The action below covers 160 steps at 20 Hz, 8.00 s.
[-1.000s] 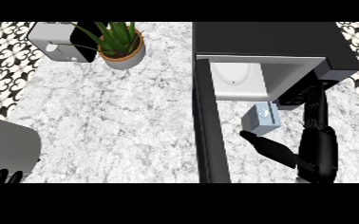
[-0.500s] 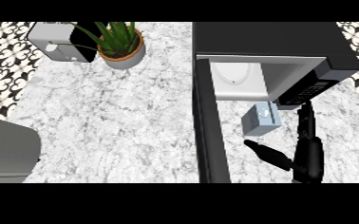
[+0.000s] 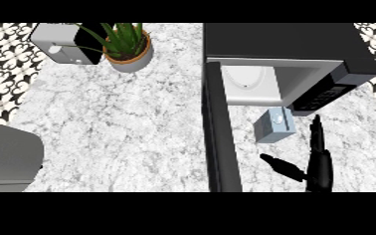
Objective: Pick up the milk, place it into the microwave and close the microwave
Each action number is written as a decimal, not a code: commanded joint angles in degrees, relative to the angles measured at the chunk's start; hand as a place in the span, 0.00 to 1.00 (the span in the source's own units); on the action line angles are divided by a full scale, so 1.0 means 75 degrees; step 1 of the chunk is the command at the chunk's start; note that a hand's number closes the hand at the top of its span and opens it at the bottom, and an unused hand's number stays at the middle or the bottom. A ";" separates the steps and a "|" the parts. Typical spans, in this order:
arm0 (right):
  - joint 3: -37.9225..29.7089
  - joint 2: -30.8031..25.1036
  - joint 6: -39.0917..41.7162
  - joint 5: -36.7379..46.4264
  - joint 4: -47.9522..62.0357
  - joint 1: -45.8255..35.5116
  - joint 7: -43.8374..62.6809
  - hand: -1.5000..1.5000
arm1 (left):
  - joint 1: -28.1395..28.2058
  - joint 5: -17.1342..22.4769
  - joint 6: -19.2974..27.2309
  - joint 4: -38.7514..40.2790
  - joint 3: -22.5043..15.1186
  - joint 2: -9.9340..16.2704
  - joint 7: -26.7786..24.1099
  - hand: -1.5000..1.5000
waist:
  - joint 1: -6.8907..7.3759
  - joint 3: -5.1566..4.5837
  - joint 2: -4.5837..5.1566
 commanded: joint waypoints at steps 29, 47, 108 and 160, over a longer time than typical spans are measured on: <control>-0.1249 -0.0365 0.2263 -0.0976 0.5742 -0.3203 -0.4294 1.00 | 0.1003 0.1497 -0.0827 -0.0908 0.0354 -0.0009 -0.0391 0.00 | -0.0056 0.0010 0.0066; -0.0434 -0.1049 0.3357 -0.0254 0.5812 -0.4335 -0.3851 1.00 | 0.0790 0.1791 -0.1149 0.0045 0.1071 0.0288 -0.0750 0.00 | -0.0123 -0.0013 0.0015; -0.0591 -0.2132 -0.0689 -0.0762 0.6329 -0.5876 -0.2824 1.00 | -0.1515 0.1645 -0.0569 0.0657 0.1243 0.1433 0.0159 0.00 | 0.1306 0.0018 0.0503; 0.1274 -0.1542 0.1318 -0.1987 0.4995 -0.6355 -0.0589 0.00 | -0.2631 0.0874 -0.0860 0.1424 -0.0764 0.1413 0.1075 0.00 | 0.0233 0.0006 0.0116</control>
